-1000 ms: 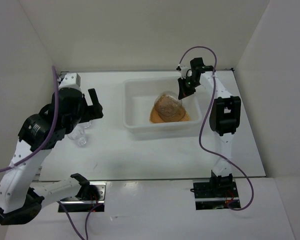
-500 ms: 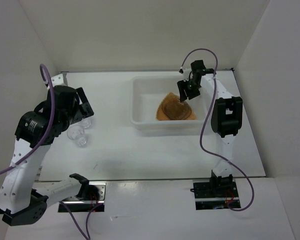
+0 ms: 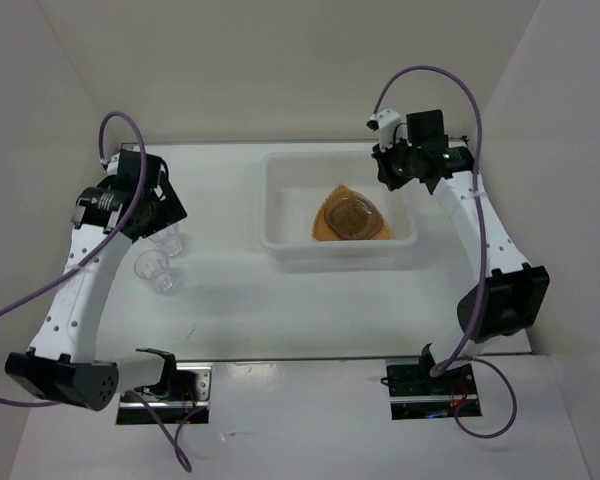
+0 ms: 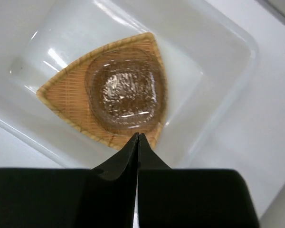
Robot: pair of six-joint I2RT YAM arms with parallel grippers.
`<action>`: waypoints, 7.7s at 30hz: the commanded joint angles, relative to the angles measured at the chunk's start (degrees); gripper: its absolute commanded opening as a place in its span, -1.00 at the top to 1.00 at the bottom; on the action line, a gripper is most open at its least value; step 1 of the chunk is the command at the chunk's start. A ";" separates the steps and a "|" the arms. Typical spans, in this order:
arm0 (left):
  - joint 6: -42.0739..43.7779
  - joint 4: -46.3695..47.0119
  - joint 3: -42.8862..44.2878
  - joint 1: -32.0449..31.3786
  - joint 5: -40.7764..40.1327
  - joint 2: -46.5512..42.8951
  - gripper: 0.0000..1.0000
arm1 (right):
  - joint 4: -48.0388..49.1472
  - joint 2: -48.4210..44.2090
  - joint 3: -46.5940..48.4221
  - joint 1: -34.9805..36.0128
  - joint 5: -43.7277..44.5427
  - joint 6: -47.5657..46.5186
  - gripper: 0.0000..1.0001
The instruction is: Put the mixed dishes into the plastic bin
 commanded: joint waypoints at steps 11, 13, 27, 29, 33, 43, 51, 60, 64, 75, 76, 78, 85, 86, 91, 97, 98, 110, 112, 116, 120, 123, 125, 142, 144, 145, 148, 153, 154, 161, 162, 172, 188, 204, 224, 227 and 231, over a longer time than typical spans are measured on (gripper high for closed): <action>5.15 12.44 2.02 5.06 2.61 6.49 -0.98 | 3.07 26.52 16.38 7.65 2.25 -2.55 1.00; 5.16 12.45 1.42 5.06 1.82 7.02 -0.98 | 3.59 28.62 19.10 9.13 2.77 -2.55 1.00; 5.68 12.98 -3.86 5.06 1.28 4.73 -0.98 | 5.44 39.62 26.67 14.85 10.68 -2.54 1.00; 5.68 12.98 -3.86 5.06 1.28 4.73 -0.98 | 5.44 40.41 27.20 14.85 12.08 -2.55 1.00; 5.68 12.98 -3.86 6.11 1.81 4.20 -0.98 | 4.83 42.78 28.52 14.85 15.16 -3.16 1.00; 5.07 13.50 -4.92 10.42 4.71 3.06 -0.98 | 5.17 37.10 22.12 13.18 18.07 -4.30 1.00; 4.54 14.03 -6.85 12.62 6.90 1.39 -0.98 | 8.51 30.32 11.91 10.82 18.51 -6.24 1.00; 6.21 17.02 -8.08 12.62 11.20 6.83 -0.98 | 9.13 20.65 16.29 6.07 11.31 -0.01 1.00; 8.58 18.24 -8.61 16.38 17.09 11.75 -0.98 | 4.92 14.94 15.08 1.50 4.55 1.85 1.00; 15.97 23.70 -3.61 19.03 28.96 25.47 -0.98 | 10.43 -6.85 -15.04 -8.24 7.86 7.73 -0.33; 15.97 24.31 -2.90 19.03 28.97 26.08 -0.98 | 11.41 -7.48 -16.55 -9.13 8.57 8.78 -0.33; 15.97 24.84 -2.20 19.03 29.58 27.49 -0.98 | 13.60 -8.10 -20.07 -10.63 9.80 11.25 -0.33; 16.49 26.77 -0.88 16.66 29.58 32.14 -0.91 | 18.26 -10.74 -28.86 -11.34 16.04 12.83 -0.33; 16.49 27.30 -0.88 16.05 29.58 32.67 -0.89 | 18.27 -10.74 -29.57 -11.34 16.05 13.44 -0.33; 16.49 27.30 -0.88 13.93 28.97 35.66 -0.80 | 19.41 -10.74 -32.29 -11.34 17.01 16.96 -0.33; 16.49 27.30 0.27 12.88 28.44 37.69 -0.48 | 20.55 -11.26 -34.32 -11.34 15.78 17.49 -0.33; 16.49 27.30 0.79 12.88 28.44 38.39 -0.43 | 21.08 -11.26 -34.32 -11.34 15.78 17.49 -0.33; 14.13 24.31 10.70 12.88 20.79 33.39 1.00 | 22.23 -10.74 -34.85 -12.57 18.32 18.55 -0.33; 13.51 23.26 19.39 11.66 25.42 33.38 1.00 | 22.84 -10.74 -34.23 -13.27 19.55 17.76 -0.33; 10.61 25.27 32.58 7.71 40.43 37.93 1.00 | 20.13 -10.74 -31.77 -13.80 20.09 13.72 -0.35; 13.67 19.15 52.00 -3.60 40.76 47.43 1.00 | 15.91 -12.40 -30.81 -13.80 23.41 8.37 -0.35; 14.82 19.13 54.41 -8.19 40.04 50.60 1.00 | 14.76 -15.39 -30.81 -13.80 26.58 7.13 -0.46; 16.14 19.13 54.41 -10.14 40.04 52.54 1.00 | 14.14 -15.92 -31.51 -13.80 28.26 7.12 -0.48; 17.29 13.94 56.43 -22.72 20.71 68.09 1.00 | 14.22 -16.01 -23.14 -14.50 21.05 8.44 -0.48; 16.76 13.25 55.81 -22.72 20.10 68.71 1.00 | 14.93 -16.01 -24.91 -14.50 23.15 7.92 -0.48; 16.76 13.24 55.20 -22.19 19.22 69.24 1.00 | 15.54 -16.01 -26.66 -14.50 24.03 7.91 -0.48; 16.76 12.62 54.49 -20.88 18.52 69.77 1.00 | 16.86 -16.01 -29.83 -14.50 28.08 7.39 -0.48; 16.23 12.01 52.48 -17.01 17.81 69.77 0.86 | 17.39 -15.48 -33.44 -13.98 28.71 6.16 -0.48; 16.23 12.01 51.78 -16.22 18.76 69.77 0.86 | 17.39 -14.96 -34.31 -13.98 28.18 6.15 -0.48; 16.75 13.06 48.43 -10.94 22.28 69.24 0.83 | 17.92 -13.20 -36.95 -13.45 27.56 6.15 -0.54; 16.76 13.06 47.65 -10.94 22.29 68.72 0.83 | 18.53 -13.20 -36.96 -13.45 27.56 6.15 -0.54; 18.34 13.59 44.39 -10.94 23.52 66.96 0.81 | 23.89 -4.51 -27.31 -12.40 24.75 3.17 0.39; 18.34 13.59 43.24 -13.14 22.38 66.43 0.27 | 19.42 12.47 -9.80 -7.39 -0.38 0.79 1.00; 18.34 13.06 42.72 -13.14 21.85 67.49 -0.46 | 10.19 0.88 -17.97 -2.47 -13.13 -0.26 1.00; 13.42 2.45 50.85 -10.15 2.72 43.95 -1.00 | 12.83 -20.75 -35.02 -3.52 19.29 4.05 0.46; 10.79 -1.87 40.05 -7.43 1.11 38.23 -1.00 | 10.80 -25.49 -38.01 -3.52 20.88 4.57 0.41; 10.60 0.57 22.13 0.37 1.45 27.36 -1.00 | 9.75 -29.89 -38.54 -5.01 22.02 4.40 0.36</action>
